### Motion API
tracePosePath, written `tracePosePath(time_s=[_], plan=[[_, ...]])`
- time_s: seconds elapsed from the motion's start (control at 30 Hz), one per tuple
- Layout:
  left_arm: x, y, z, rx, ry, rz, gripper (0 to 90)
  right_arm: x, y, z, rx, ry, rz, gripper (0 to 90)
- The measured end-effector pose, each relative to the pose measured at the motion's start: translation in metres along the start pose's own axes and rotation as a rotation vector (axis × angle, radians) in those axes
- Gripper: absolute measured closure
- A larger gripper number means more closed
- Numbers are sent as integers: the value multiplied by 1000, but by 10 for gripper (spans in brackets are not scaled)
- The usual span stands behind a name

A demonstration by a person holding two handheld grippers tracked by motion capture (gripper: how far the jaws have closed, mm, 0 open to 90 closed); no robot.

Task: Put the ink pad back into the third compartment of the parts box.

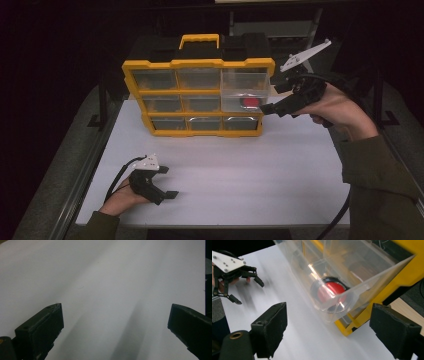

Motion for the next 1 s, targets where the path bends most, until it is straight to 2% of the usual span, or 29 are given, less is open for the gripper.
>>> tracePosePath(time_s=[0.2,0.67,1.0], plan=[[1,-1,0,-1,-2,-2,0,18,-5,-11,1,4,6,129],[1,-1,0,-1,1,-3,0,71,-11,-35,25,7,-33,89],[1,-1,1,-3,2,-6,0,106,-19,-50,42,3,-17,66]])
Point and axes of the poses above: each handheld gripper's, and its own axes: z roughly backward along the jaws, x roughly out of its underside, y roughly to its right, the point moved 4 cm from there along -z, roughly forward along the jaws, and after that the axes turned 11 degrees about y, right-handed, at the moved point
